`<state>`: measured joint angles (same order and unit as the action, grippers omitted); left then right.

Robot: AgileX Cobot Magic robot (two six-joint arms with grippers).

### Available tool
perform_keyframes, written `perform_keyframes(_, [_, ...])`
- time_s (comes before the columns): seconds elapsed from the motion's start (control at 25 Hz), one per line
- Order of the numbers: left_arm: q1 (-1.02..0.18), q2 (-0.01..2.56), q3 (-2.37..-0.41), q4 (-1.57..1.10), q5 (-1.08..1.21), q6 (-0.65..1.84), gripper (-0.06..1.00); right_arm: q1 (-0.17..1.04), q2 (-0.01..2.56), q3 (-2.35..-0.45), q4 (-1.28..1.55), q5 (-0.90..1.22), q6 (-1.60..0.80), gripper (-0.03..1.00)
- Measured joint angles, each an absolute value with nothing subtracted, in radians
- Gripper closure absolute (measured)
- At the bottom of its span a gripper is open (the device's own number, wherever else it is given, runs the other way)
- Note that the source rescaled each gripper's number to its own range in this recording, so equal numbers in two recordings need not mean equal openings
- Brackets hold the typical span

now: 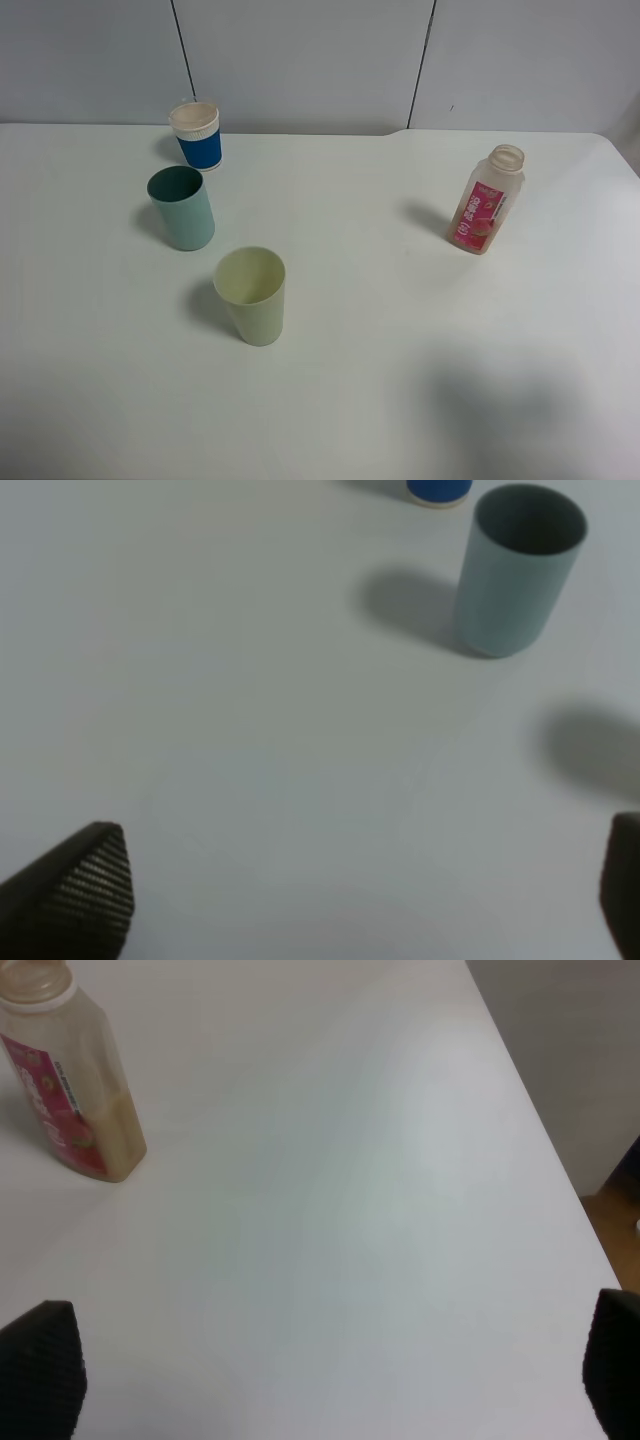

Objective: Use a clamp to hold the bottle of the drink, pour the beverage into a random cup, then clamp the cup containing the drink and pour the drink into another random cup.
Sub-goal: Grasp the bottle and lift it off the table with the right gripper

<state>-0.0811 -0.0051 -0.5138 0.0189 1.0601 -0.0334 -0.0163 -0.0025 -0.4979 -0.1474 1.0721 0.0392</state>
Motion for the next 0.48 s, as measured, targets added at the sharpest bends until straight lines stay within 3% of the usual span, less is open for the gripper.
perform_keyframes(0.48, [-0.081, -0.005, -0.514, 0.019, 1.06, -0.033, -0.01, -0.016, -0.003, -0.498, -0.147, 1.072, 0.039, -0.03])
